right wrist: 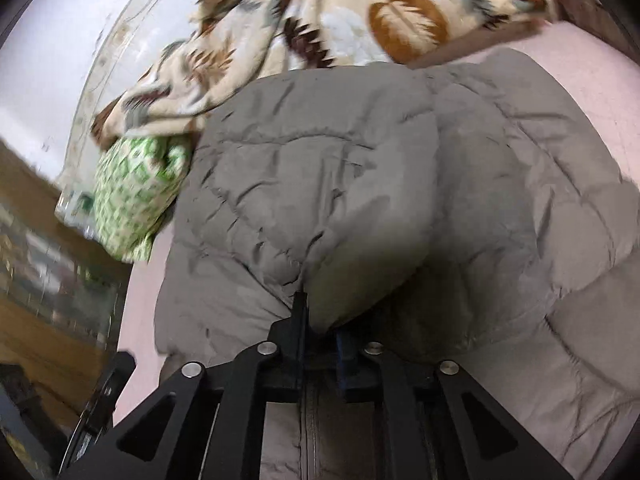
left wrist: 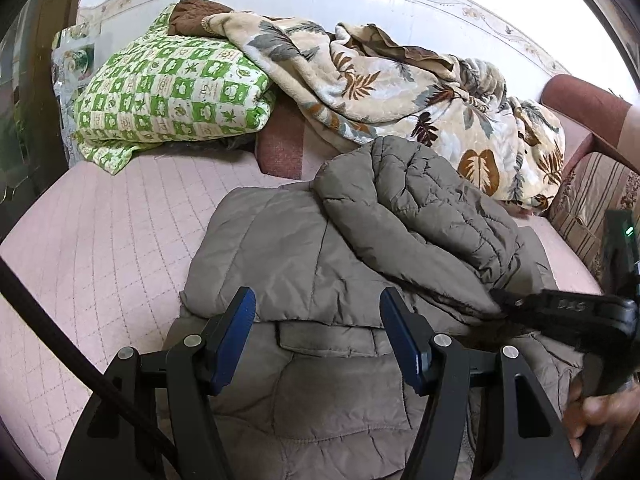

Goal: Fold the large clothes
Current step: 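Fold the hood down onto the jacket body and open the right tool, then lift the right tool away from the folded hood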

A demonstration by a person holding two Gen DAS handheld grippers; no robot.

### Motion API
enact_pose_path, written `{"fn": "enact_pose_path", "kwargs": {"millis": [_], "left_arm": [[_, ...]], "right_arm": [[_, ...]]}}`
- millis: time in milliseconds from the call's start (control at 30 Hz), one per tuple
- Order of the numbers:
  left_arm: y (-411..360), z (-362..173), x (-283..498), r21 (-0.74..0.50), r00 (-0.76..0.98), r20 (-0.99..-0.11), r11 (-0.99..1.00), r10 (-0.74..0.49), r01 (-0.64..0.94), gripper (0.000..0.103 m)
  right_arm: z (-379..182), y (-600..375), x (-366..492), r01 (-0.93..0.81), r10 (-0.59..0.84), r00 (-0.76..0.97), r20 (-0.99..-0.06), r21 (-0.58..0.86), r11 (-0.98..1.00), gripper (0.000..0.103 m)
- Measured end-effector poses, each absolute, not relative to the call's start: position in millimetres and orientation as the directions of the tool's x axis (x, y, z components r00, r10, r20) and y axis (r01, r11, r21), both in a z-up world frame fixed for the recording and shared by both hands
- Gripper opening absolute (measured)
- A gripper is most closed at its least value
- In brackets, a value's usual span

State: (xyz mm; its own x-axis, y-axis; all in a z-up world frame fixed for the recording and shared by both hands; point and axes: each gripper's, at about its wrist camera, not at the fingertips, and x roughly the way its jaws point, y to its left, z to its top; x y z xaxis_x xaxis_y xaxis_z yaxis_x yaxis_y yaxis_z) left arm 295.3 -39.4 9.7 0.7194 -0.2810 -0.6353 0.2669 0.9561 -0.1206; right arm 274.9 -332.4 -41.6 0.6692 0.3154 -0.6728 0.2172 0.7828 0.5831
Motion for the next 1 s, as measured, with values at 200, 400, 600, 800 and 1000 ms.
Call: {"fn": "enact_pose_path", "kwargs": {"millis": [200, 400, 600, 800, 1000], "left_arm": [[-44, 8, 295, -0.114, 0.712, -0.641, 0.953, -0.287, 0.281, 0.064], [-43, 8, 294, -0.101, 0.721, -0.639, 0.959, -0.267, 0.266, 0.064], [-42, 5, 299, -0.121, 0.701, -0.656, 0.955, -0.28, 0.269, 0.064], [-39, 7, 300, -0.131, 0.706, -0.65, 0.956, -0.282, 0.262, 0.064], [-30, 6, 303, -0.153, 0.706, -0.656, 0.963, -0.267, 0.222, 0.064]], "right_arm": [[14, -329, 253, 0.129, 0.253, 0.693, -0.675, 0.461, 0.878, 0.023], [52, -328, 285, 0.12, 0.104, 0.786, -0.61, 0.315, 0.941, 0.041], [-13, -322, 345, 0.175, 0.041, 0.643, -0.765, 0.199, 0.964, 0.043], [-10, -309, 333, 0.196, -0.003, 0.672, -0.741, 0.173, 0.965, 0.043], [11, -249, 323, 0.015, 0.098, 0.727, -0.679, 0.158, 0.987, 0.043]]}}
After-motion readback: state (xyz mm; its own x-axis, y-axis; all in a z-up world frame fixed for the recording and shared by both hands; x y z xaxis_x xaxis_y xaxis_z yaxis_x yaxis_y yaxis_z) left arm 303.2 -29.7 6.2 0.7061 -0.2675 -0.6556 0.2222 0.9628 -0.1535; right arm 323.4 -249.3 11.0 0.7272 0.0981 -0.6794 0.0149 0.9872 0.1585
